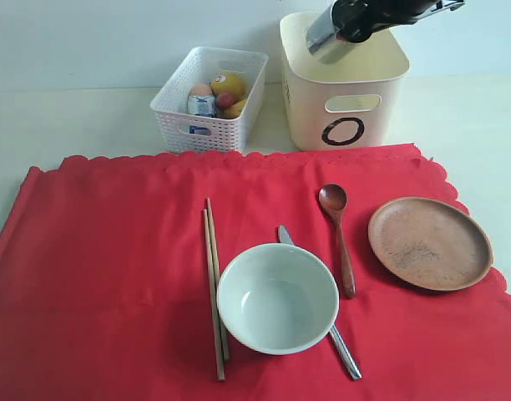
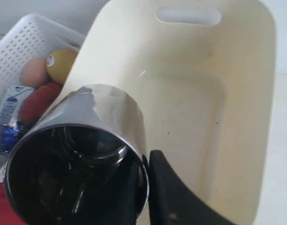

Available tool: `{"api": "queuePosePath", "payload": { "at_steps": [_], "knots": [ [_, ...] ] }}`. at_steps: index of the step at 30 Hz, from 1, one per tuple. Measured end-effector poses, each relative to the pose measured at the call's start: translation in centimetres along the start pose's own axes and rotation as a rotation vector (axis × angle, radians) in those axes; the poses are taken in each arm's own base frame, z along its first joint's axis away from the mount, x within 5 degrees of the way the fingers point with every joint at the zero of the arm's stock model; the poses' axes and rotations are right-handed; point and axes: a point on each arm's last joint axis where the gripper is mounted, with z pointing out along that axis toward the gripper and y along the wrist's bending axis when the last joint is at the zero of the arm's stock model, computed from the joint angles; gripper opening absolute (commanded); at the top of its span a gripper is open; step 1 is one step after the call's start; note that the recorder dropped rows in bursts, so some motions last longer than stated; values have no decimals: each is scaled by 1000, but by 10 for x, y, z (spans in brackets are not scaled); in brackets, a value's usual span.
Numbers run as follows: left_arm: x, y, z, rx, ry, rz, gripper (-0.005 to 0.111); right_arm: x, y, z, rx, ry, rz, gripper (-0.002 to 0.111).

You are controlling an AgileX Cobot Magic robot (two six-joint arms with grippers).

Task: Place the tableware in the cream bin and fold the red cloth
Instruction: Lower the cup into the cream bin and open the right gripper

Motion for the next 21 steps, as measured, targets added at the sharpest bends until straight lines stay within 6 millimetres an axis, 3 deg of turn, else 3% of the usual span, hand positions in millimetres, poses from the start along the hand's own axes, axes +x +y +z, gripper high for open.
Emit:
{"api": "queuePosePath", "payload": {
  "at_steps": [6,14,21],
  "knots": [
    [0,0,0,0,0,0,0,4,-5,7,32,22,3,10],
    [0,0,0,0,0,0,0,7,-7,13,34,37,9,45],
    [0,0,0,0,0,0,0,7,-7,13,34,35,19,51]
  ]
}}
